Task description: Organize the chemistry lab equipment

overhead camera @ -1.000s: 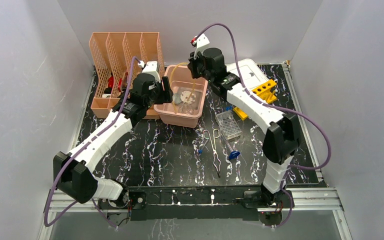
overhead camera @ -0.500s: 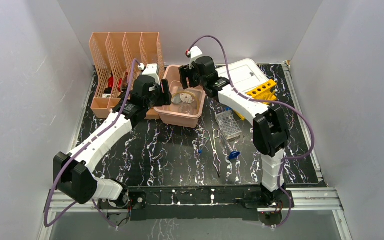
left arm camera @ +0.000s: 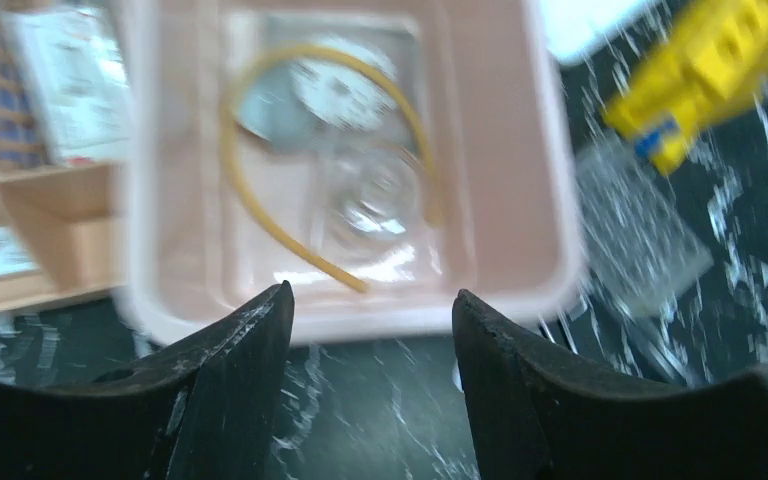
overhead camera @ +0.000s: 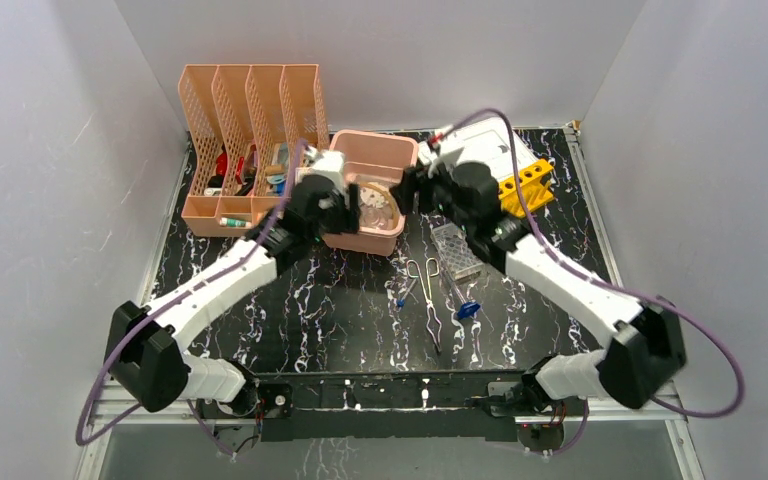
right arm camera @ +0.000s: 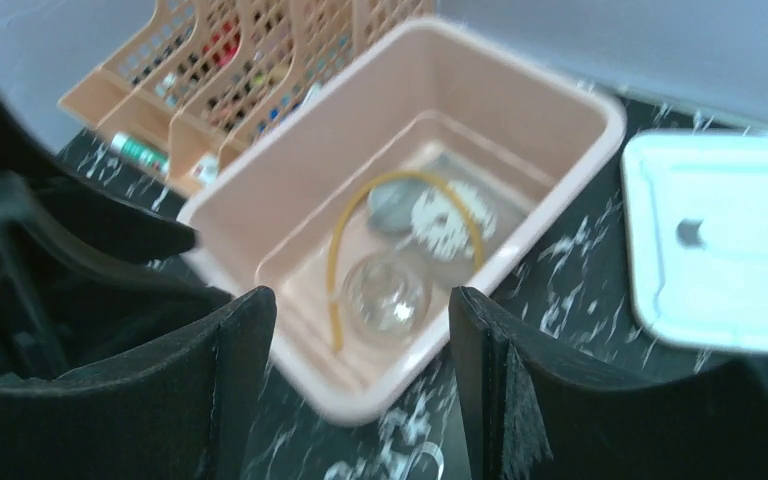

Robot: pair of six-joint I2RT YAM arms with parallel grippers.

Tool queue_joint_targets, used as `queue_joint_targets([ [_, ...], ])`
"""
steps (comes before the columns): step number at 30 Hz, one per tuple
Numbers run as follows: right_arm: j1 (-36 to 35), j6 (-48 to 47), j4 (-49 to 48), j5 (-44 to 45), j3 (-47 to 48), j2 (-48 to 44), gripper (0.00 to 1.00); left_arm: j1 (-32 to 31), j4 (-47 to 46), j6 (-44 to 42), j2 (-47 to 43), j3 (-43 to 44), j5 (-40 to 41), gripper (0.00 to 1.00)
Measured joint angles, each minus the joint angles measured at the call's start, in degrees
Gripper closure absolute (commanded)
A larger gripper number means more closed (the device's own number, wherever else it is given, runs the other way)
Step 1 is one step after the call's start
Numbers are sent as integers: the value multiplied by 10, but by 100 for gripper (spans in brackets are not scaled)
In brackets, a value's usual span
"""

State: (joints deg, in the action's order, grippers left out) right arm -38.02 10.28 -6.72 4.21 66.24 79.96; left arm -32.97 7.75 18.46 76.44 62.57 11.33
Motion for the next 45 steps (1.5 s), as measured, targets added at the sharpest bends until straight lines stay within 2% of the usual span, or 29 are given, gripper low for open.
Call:
queue_joint_targets([
  [2,-21,13,-8,19,-77,-62,26,-73,-14,-14,1,-25,20,43],
  [6,-40,34,9,54,-174,-118,27,-162,-50,-8,6,-73,-3,43],
  [10,-20,51,59,92,-202,-124,27,-188,-77,1,35,-96,-7,40],
  [13,21,74,87,96,-194,-118,28,-209,-94,0,78,-95,-6,39],
  [19,95,106,116,89,-186,-101,38,-249,-103,-10,154,-92,-6,39],
  [30,78,153,170,81,-219,-101,38,-253,-118,-9,181,-83,-6,37],
  [36,30,197,223,81,-250,-101,32,-253,-106,-10,189,-74,3,36],
  [45,15,215,269,106,-264,-92,24,-220,-74,-9,184,3,9,35],
])
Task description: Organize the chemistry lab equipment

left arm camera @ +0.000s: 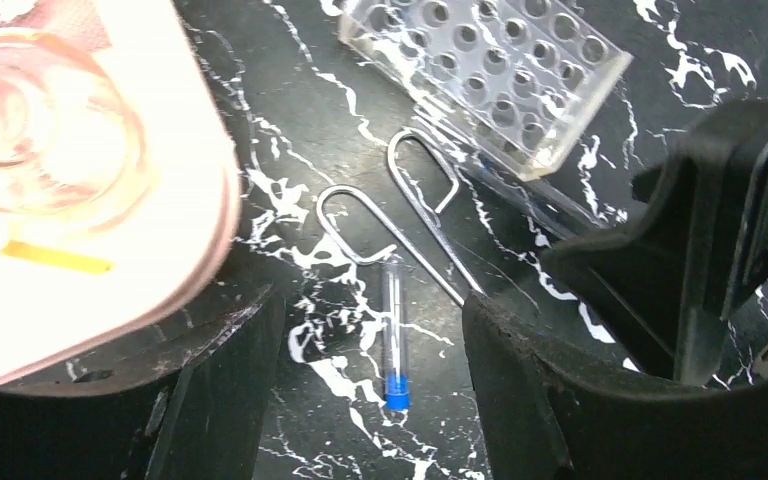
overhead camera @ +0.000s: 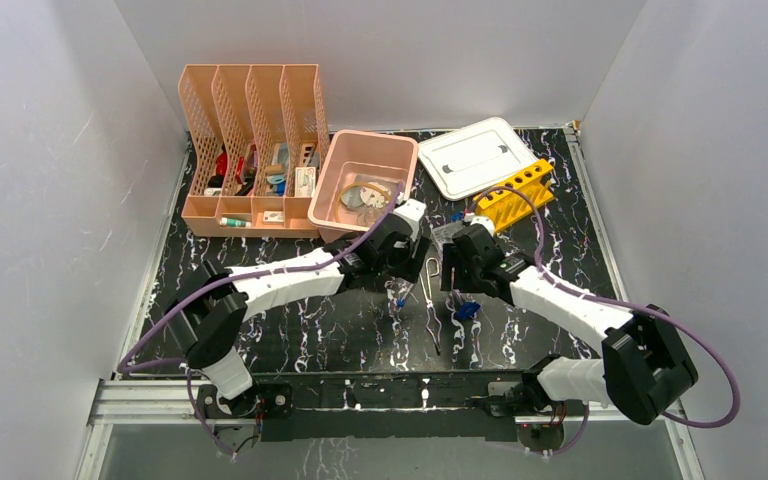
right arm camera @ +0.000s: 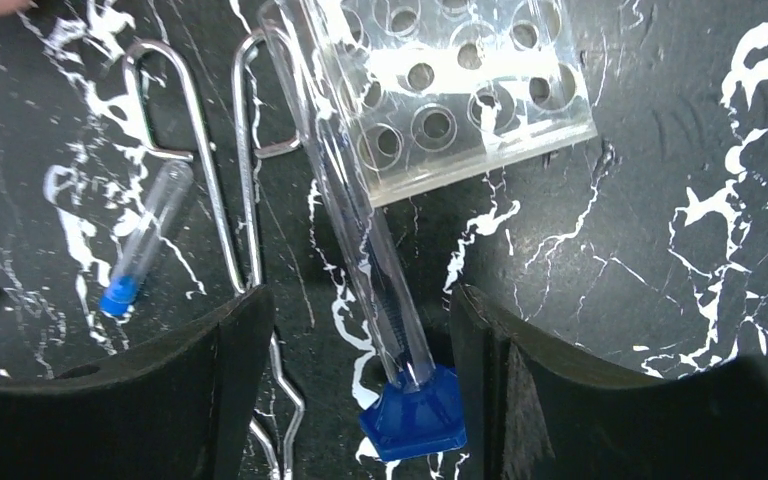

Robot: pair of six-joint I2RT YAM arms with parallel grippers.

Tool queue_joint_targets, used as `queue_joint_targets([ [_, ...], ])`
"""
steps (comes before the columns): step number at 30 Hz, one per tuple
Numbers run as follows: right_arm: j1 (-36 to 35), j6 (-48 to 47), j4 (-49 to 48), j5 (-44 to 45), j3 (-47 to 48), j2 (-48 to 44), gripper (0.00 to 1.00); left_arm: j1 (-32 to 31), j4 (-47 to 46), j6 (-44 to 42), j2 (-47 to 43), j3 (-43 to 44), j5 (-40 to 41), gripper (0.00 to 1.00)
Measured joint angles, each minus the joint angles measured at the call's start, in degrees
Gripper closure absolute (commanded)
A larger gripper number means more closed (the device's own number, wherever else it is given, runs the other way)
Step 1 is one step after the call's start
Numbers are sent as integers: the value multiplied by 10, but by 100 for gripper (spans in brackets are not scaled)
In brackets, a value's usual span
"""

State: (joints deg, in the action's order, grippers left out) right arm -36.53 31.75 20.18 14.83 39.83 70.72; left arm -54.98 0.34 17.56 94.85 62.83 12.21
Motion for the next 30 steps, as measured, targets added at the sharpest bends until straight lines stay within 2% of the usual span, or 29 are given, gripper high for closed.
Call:
queue_joint_targets([
  [4,-4,0,14,2,0,24,24,25,6,9,-10,-5,-5,35],
  [8,-8,-1,17,0,-4,51,33,43,10,16,-21,-20,-10,35],
  [11,-11,-1,18,-1,-4,78,45,52,11,17,-34,-33,-11,35],
  [14,-13,-4,14,1,-4,88,64,58,12,17,-50,-44,-11,35],
  [16,-15,-6,11,-1,-4,89,70,62,12,17,-56,-48,-11,35],
  [26,-38,-6,7,-15,-2,88,74,80,10,18,-58,-60,-22,35],
  [30,-45,-13,7,-27,-1,76,75,113,15,19,-58,-55,-50,35],
])
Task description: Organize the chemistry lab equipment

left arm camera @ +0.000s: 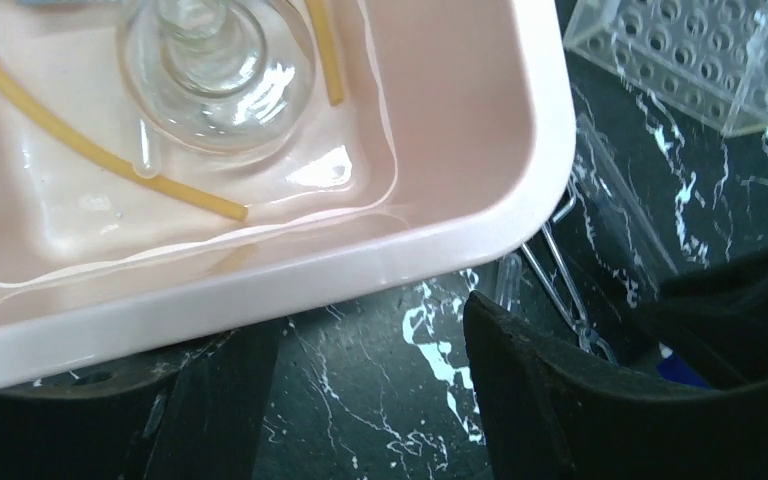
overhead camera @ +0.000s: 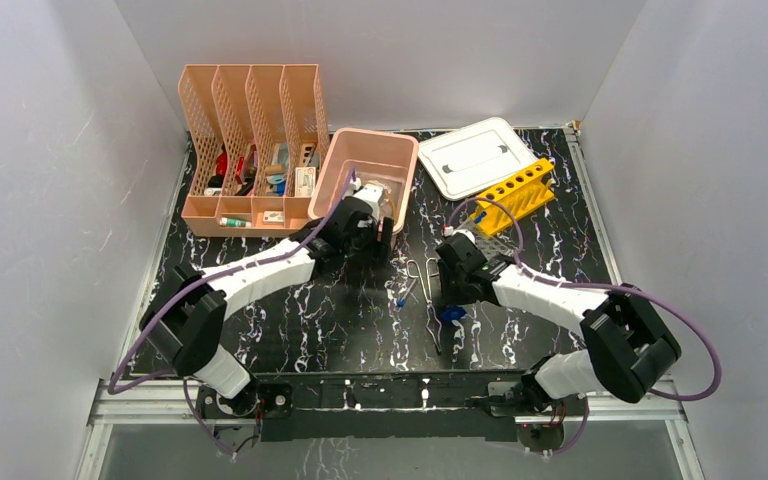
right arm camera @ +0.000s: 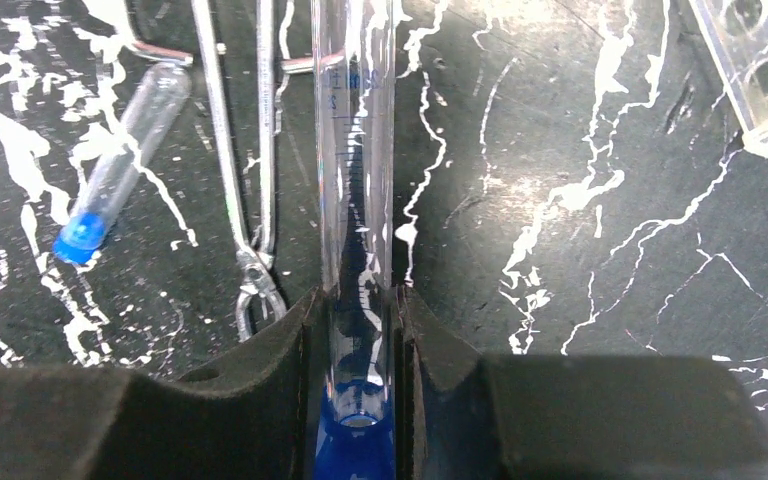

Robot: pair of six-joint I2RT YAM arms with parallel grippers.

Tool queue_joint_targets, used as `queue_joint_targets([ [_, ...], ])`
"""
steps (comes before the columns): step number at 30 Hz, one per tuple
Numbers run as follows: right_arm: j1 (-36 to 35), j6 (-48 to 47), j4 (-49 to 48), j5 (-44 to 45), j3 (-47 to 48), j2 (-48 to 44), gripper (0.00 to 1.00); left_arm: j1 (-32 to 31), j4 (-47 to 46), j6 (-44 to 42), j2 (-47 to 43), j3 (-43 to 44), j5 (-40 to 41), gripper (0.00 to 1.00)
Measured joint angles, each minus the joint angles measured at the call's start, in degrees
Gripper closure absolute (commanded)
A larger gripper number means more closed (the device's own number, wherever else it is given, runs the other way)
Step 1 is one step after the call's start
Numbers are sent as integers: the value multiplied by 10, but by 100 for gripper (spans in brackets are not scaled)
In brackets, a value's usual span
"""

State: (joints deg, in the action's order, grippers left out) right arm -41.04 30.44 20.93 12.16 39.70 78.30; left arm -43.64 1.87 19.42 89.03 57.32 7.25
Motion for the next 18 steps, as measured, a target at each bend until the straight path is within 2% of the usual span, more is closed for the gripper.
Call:
queue_joint_targets([
  [8,-3,-28,3,-15,34,-50,77,41,22,5,0,70,-55,33],
  [18,-3,-54,0,-44,67,-102,80,48,5,28,-1,145,-157,28],
])
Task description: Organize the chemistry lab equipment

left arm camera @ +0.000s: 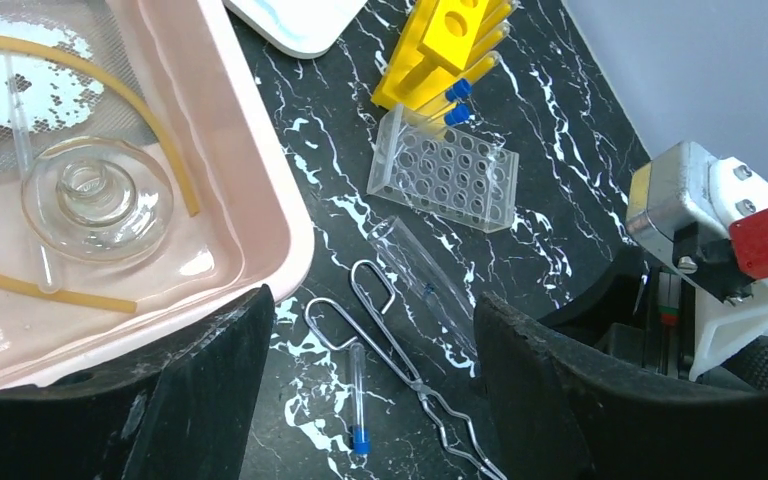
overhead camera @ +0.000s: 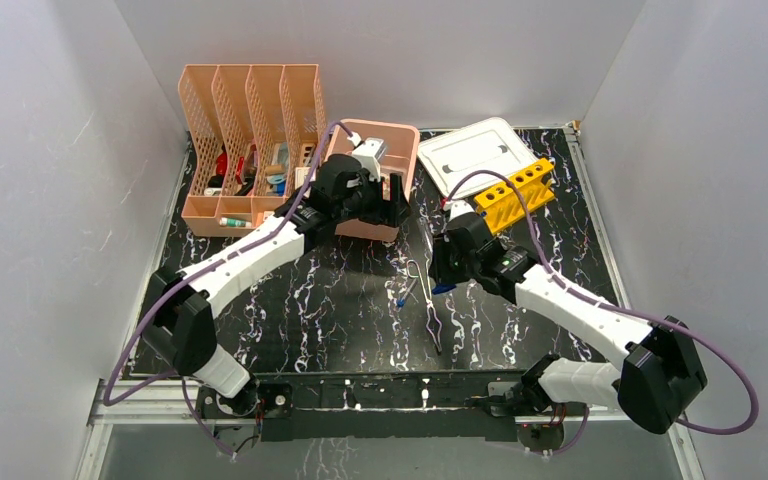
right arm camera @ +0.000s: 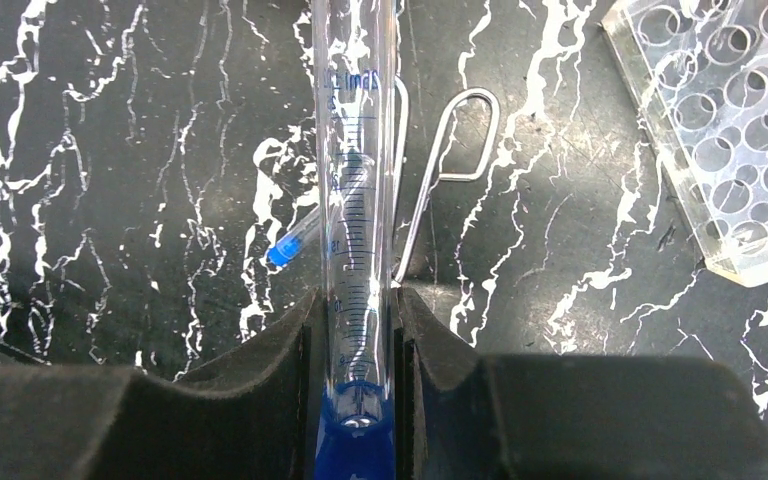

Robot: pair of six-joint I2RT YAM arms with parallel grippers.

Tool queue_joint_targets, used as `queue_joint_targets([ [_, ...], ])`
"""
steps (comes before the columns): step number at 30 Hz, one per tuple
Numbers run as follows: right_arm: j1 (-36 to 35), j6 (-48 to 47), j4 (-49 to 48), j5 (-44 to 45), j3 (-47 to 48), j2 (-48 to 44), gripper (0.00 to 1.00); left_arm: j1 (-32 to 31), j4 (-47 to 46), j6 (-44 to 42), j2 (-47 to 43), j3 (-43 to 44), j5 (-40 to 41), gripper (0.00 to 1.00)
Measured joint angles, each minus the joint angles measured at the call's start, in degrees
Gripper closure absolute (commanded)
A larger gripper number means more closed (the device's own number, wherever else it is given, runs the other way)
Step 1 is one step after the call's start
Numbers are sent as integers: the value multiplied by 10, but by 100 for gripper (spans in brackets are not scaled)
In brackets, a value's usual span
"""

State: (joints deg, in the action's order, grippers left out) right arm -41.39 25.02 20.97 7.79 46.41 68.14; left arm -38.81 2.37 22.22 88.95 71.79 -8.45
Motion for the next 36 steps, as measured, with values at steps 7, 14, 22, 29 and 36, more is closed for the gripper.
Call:
queue_joint_targets([
  [7,0,-17,14,-10,80,6,78,16,6,7,-14,1,31,28],
  [14,5,-59,4,-9,217,76,78,70,14,-29,24,6,131,27],
  [22,20,-78,-12,-20,285,138,78,76,46,-103,160,72,181,29],
  [29,32,-87,-19,-38,328,173,79,76,87,-114,161,111,158,31],
  [36,66,-87,-30,-51,337,175,79,76,116,-89,123,71,122,31],
])
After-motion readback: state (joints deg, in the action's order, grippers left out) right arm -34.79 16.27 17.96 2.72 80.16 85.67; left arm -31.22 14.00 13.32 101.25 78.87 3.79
